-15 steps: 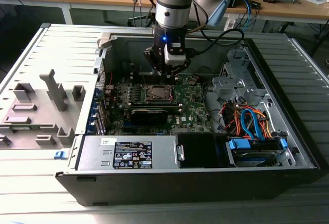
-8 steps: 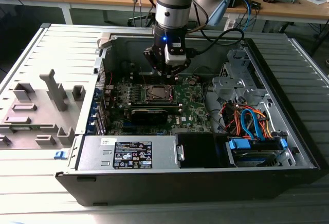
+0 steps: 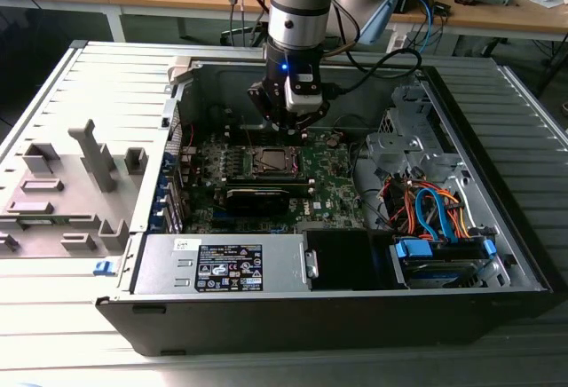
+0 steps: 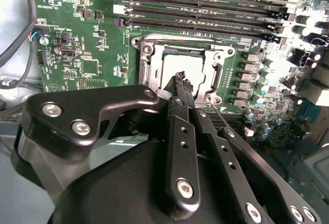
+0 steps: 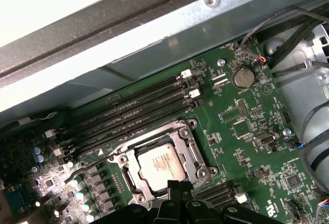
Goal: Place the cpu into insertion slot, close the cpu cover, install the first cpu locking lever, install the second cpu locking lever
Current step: 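Install the first cpu locking lever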
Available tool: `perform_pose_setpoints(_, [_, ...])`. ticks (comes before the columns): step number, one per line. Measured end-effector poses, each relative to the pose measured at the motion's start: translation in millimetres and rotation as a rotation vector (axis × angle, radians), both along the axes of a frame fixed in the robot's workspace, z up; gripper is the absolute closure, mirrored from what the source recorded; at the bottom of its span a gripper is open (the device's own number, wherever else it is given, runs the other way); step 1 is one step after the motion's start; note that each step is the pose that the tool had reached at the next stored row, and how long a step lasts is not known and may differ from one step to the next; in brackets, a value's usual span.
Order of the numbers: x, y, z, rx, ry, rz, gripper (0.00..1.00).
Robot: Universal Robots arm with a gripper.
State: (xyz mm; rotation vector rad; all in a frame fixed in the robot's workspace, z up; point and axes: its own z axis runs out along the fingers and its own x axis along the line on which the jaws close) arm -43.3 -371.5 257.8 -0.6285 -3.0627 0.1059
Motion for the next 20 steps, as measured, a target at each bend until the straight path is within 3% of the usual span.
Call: perform_pose_setpoints(20, [0.0, 0.0, -0.2, 0.0, 0.0, 0.026, 0.89])
